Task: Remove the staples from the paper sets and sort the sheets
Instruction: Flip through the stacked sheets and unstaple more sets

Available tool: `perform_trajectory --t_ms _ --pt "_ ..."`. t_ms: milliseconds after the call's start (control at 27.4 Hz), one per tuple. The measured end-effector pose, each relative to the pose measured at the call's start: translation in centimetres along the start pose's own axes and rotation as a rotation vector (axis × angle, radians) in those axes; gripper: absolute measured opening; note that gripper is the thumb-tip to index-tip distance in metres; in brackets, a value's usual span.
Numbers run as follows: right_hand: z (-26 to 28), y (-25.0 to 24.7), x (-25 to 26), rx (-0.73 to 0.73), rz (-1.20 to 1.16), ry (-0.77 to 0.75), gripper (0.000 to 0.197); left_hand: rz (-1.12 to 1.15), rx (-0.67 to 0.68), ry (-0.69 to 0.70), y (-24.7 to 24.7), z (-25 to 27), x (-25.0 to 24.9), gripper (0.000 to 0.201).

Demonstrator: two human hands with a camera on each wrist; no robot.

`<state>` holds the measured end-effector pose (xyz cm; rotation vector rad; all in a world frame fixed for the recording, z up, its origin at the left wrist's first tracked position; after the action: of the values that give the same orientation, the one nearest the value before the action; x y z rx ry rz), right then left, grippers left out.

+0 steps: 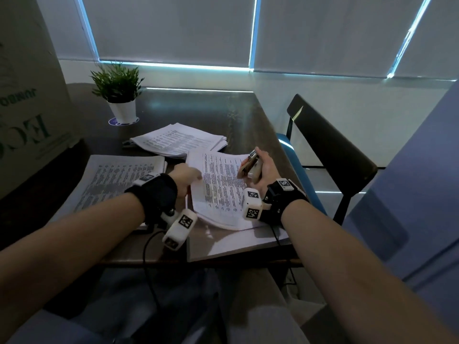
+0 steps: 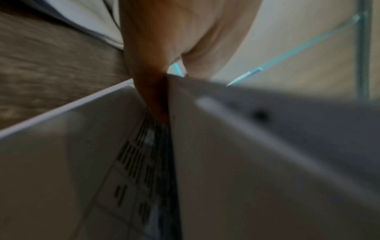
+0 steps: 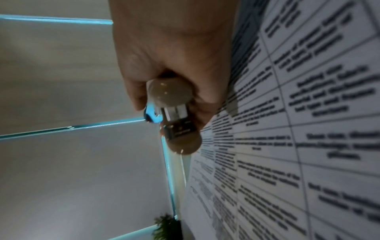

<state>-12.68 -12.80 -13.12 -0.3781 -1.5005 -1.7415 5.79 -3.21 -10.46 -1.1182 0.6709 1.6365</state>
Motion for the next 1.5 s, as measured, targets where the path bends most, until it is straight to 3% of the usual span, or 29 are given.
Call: perform_trajectory --t_ms 110,183,292,366,439,585,621,768,877,951,987,1133,1170,1206,1316,1499 --pt "0.9 -0.2 5.1 -0.051 0.383 -0.207 0.04 -0.08 -0.059 0.181 -0.2 0.5 -2.5 0.036" --pt "1.6 1.7 8.6 0.1 0.631 -0.287 0.046 -0.04 -0.085 0.384 -0.7 1.8 -5.5 0.038" --pt "3.0 5.7 11.9 0.326 0.612 -0.332 0.05 -0.014 -0.146 0.719 -0.6 4.5 -10.7 0.034" --pt "4.1 7.8 13.5 0.349 0.63 -0.471 0.039 0.054 -0.161 0.82 -0.2 5.6 -12.7 0.028" --pt "4.1 7.8 13.4 0.32 0.693 -0.572 0.039 0.089 -0.19 0.824 -0.1 5.5 -13.0 0.022" --pt "3.3 5.4 10.9 0.263 0.753 -0.532 0.084 0.059 -0.231 0.756 0.0 4.0 -11.2 0.025" --pt "3.3 5.7 10.9 0.266 0.757 -0.544 0.087 0.049 -0.232 0.749 0.3 3.9 -11.2 0.021" --pt "4.6 8.5 11.9 0.298 0.74 -0.672 0.05 0.124 -0.317 0.821 0.9 4.4 -12.3 0.015" --pt "3.9 7.3 10.7 0.232 0.803 -0.642 0.077 0.173 -0.318 0.712 1.2 2.9 -10.8 0.025" --pt "4.2 6.6 10.5 0.166 0.831 -0.658 0.073 0.13 -0.323 0.705 1.2 2.7 -10.6 0.022" --pt "4.7 7.0 11.4 0.129 0.798 -0.746 0.065 0.113 -0.348 0.722 1.1 2.9 -11.1 0.02" --pt "11.5 13.2 19.2 0.076 0.636 -1.478 0.025 -0.074 -0.429 0.857 1.7 4.9 -14.8 0.006" --pt "12.3 15.1 20.8 0.084 0.602 -1.541 0.025 -0.135 -0.429 0.9 2.2 5.5 -15.6 0.006" --pt "12.4 16.8 22.0 0.081 0.566 -1.549 0.026 -0.195 -0.428 0.927 2.8 5.8 -16.4 0.007" --pt "11.1 20.2 23.4 0.096 0.508 -1.377 0.026 -0.318 -0.414 0.949 4.2 6.4 -17.7 0.011" --pt "9.7 21.4 23.3 0.093 0.527 -1.268 0.036 -0.366 -0.358 0.979 5.1 7.3 -18.4 0.014"
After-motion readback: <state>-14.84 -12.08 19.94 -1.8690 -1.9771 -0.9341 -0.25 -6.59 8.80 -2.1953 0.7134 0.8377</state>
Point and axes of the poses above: each hand's wrist, its own z-axis away from the middle knuckle, its own y-axis out of the palm, x = y × z, the point moved 7 cm from there along -z, towards the middle knuckle, and after that the axes turned 8 degrees about -y, right-handed, at the moved point
